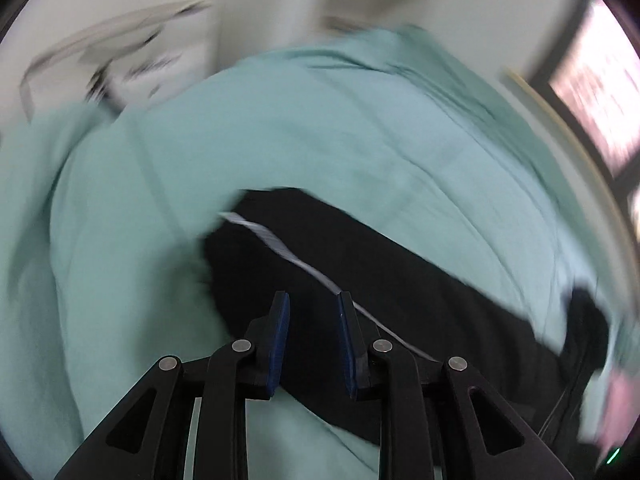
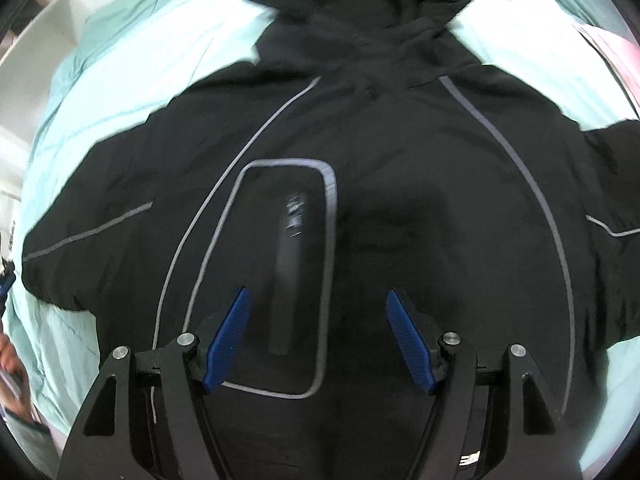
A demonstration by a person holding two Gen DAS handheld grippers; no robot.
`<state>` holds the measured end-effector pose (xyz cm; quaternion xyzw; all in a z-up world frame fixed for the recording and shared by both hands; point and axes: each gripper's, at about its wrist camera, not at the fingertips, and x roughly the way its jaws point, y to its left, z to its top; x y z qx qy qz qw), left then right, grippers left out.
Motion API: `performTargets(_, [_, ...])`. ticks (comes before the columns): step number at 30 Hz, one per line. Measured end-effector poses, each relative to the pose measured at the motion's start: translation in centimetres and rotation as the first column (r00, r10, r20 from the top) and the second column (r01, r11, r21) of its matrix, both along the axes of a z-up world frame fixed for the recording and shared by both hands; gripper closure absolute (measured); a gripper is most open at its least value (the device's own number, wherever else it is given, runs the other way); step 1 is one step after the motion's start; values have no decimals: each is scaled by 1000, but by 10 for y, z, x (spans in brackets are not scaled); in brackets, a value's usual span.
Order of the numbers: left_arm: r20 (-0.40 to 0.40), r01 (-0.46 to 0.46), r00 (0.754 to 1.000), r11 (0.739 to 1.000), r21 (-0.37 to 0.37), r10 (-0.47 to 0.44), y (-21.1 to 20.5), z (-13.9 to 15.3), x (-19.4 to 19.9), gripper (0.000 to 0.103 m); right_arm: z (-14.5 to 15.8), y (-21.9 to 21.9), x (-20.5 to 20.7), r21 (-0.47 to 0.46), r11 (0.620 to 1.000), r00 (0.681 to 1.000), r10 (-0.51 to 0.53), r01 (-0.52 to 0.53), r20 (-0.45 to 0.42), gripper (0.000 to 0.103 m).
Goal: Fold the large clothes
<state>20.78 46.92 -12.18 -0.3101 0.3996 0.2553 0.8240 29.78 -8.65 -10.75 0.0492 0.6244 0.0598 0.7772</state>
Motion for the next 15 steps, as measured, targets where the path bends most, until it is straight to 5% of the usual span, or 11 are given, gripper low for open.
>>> performTargets(4, [68, -96, 993, 994, -59, 100, 32, -11, -18, 78, -3, 33, -1, -1, 997, 997, 77, -77, -8, 29])
performTargets(8, [39, -133, 990, 990, -34, 135, 38, -18, -21, 49, 5, 60, 1, -21, 987, 987, 161, -161, 20, 29])
performTargets(15, [-73, -163, 985, 985, -63, 158, 53, -51, 1, 48, 10, 56, 2, 20, 989, 989, 148, -149, 25, 29])
